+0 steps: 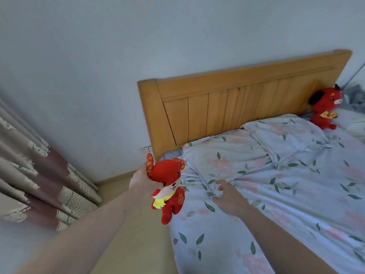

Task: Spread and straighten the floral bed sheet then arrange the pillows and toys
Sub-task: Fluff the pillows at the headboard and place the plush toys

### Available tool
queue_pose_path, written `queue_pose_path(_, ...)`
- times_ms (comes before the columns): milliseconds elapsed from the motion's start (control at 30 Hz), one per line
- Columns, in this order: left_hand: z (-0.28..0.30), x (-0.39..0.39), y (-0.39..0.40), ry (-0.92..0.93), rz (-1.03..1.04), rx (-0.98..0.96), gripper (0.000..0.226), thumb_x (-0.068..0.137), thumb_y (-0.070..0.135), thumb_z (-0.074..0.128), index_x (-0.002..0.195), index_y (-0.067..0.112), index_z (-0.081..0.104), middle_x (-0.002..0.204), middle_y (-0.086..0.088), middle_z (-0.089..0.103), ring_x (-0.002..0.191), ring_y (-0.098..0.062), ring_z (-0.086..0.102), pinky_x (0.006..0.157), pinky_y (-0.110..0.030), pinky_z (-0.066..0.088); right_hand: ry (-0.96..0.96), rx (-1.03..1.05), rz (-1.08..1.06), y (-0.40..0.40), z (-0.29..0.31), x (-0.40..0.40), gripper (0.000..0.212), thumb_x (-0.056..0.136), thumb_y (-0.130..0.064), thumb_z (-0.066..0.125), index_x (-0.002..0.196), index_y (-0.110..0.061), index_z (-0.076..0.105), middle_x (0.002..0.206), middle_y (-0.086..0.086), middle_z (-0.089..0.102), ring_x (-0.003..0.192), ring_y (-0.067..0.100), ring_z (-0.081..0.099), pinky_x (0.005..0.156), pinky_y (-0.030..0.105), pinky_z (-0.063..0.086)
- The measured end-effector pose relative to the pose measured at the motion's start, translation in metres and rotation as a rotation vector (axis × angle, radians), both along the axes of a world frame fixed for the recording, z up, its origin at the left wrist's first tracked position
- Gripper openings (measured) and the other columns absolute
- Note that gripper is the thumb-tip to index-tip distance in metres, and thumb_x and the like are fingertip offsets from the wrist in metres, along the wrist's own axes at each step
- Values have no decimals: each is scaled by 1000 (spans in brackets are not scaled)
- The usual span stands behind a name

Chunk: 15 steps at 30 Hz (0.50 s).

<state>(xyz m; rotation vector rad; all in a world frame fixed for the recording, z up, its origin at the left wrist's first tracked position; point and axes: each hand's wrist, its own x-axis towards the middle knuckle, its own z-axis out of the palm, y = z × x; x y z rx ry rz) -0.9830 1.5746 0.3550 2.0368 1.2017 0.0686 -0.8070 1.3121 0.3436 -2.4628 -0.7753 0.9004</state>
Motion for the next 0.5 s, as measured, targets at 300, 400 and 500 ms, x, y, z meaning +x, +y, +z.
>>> queue_pose_path(300,-58,126,97,16,-23,-49,92,46,32,92,129,32,52,102,9,60,92,-18,60,72,-33,59,40,-43,-13,88,-35,97,57,96,-31,59,147,-28,33,136,0,46,100,14,55,82,29,45)
queue_pose_path(400,-90,173,131,42,-67,-59,93,46,34,89,130,36,50,101,9,61,93,-17,60,67,-30,58,41,-60,-44,119,-50,129,59,95,-30,57,149,-25,33,142,3,44,115,19,57,90,33,49)
queue_pose_path(500,-117,201,157,56,-143,12,96,49,36,80,137,47,43,105,8,60,106,-22,52,77,-35,56,43,-82,-65,145,-60,149,60,95,-28,58,149,-24,33,143,2,42,124,20,54,97,35,48)
